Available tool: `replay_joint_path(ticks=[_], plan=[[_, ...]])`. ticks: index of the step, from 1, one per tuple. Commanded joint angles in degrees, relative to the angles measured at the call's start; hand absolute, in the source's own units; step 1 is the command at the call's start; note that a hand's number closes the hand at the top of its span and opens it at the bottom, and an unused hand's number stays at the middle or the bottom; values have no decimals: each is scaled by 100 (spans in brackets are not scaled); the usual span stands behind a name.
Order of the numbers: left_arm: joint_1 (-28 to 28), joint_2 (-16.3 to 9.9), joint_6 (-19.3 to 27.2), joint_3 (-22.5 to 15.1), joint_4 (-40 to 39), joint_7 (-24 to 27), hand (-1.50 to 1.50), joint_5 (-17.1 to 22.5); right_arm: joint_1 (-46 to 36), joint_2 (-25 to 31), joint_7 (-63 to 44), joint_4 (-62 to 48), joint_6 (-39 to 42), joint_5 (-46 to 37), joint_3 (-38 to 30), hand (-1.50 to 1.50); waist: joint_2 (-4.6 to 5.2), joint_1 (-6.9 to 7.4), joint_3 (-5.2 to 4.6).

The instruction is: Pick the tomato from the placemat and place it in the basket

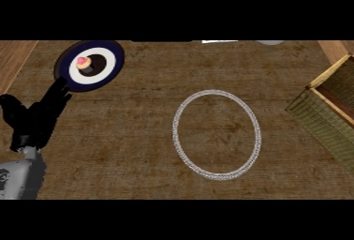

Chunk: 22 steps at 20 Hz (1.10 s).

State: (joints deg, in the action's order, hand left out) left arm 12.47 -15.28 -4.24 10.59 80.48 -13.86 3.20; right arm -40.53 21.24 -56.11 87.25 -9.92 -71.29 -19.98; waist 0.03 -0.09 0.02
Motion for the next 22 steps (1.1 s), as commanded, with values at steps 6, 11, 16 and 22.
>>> replay_joint_path(ticks=[6, 11, 16, 22], plan=[[-216, 162, -40, -89, -217, 339, 0, -134, 354, 435, 610, -401, -484, 838, -556, -150, -3, 15, -1], [-88, -9, -101, 37, 29, -37, 0, -16, 123, 442, 874, -686, -1179, 965, -544, -150, -4, 37, -1], [-48, 97, -32, 42, -225, 241, 0, -62, 443, 217, 346, 508, -1673, 1077, -1047, -150, -31, -92, -4], [-319, 168, 20, -52, -64, 172, 0, -159, 1058, 354, 99, 1882, -1447, 1761, -1967, -150, -47, -118, -2]])
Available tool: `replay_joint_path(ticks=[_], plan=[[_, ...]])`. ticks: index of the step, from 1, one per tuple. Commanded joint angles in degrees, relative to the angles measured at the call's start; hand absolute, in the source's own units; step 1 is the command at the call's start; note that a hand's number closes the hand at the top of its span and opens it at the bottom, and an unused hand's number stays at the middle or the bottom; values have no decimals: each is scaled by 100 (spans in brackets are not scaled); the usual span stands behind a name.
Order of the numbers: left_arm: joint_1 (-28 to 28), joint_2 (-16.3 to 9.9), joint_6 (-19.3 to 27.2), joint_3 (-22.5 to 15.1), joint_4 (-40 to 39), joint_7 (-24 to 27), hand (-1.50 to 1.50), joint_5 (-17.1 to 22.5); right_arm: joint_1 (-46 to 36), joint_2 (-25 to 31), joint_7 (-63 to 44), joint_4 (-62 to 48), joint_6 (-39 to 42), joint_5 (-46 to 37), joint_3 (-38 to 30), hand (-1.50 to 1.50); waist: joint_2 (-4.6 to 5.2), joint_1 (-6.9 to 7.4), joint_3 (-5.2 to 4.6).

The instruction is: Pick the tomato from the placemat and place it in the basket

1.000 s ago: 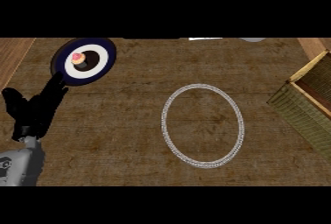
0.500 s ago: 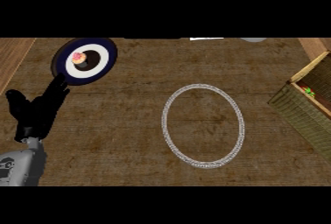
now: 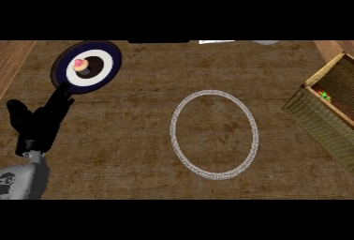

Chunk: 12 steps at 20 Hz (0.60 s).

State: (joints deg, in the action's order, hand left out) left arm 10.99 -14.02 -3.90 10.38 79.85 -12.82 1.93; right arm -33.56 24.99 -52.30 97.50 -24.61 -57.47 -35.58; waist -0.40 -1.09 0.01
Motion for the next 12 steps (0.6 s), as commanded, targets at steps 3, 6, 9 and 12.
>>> replay_joint_path(ticks=[3, 6, 9, 12], plan=[[43, -186, 38, 132, 267, -351, 0, 36, 1355, -217, -283, 1983, 598, 1110, -812, -150, -23, -71, 3], [-50, -95, -1, 168, 54, -36, 0, 80, 2045, -169, -419, 2841, 1440, 2162, -1340, -150, -44, -202, 0], [-64, -150, -5, 250, 51, -57, 0, 116, 2768, -237, -188, 3151, 1930, 3242, -1937, -150, -46, -225, 5], [-346, -35, 28, 145, 190, 111, 0, 15, 3544, -615, 150, 3539, 2242, 4146, -2598, -150, -41, -190, 7]])
